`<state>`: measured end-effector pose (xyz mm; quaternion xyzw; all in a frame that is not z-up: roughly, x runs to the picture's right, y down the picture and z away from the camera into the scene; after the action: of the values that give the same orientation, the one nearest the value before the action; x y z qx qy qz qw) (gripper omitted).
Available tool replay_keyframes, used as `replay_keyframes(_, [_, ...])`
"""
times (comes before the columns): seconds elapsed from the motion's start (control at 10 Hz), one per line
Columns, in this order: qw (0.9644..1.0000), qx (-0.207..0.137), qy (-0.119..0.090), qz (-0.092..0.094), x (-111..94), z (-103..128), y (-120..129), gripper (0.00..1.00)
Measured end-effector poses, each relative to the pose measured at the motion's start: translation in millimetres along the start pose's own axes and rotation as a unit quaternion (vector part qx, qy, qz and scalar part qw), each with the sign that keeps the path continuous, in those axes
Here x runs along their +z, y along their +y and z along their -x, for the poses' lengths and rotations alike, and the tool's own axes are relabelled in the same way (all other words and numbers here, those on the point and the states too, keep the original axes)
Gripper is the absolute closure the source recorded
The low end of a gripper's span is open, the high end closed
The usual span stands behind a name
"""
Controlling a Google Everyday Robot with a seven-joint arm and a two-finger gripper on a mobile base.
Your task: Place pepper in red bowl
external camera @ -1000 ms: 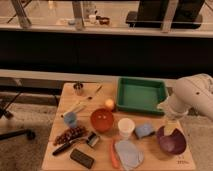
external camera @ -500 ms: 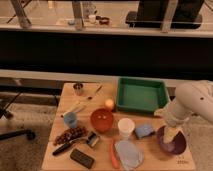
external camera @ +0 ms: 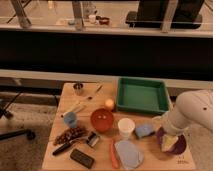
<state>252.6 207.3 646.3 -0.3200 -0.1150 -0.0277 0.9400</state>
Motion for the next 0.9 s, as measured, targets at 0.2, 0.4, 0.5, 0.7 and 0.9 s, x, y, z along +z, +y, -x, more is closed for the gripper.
replay_keyframes(0.2, [0.9999,0.012,-0.009,-0.003,3.8,-0.4,6.8,0.20])
replay_keyframes(0.4, [0.9995,0.024,-0.019,-0.003,10.3,-1.6,16.1,0.20])
replay_keyframes(0.5, [0.9993,0.028,-0.023,-0.002,12.8,-1.3,19.0,0.20])
replay_keyframes(0.7, [0.9987,0.040,-0.033,0.000,18.5,-1.0,29.1,0.20])
replay_keyframes(0.9, [0.9979,0.051,-0.040,0.000,23.4,1.7,39.4,0.20])
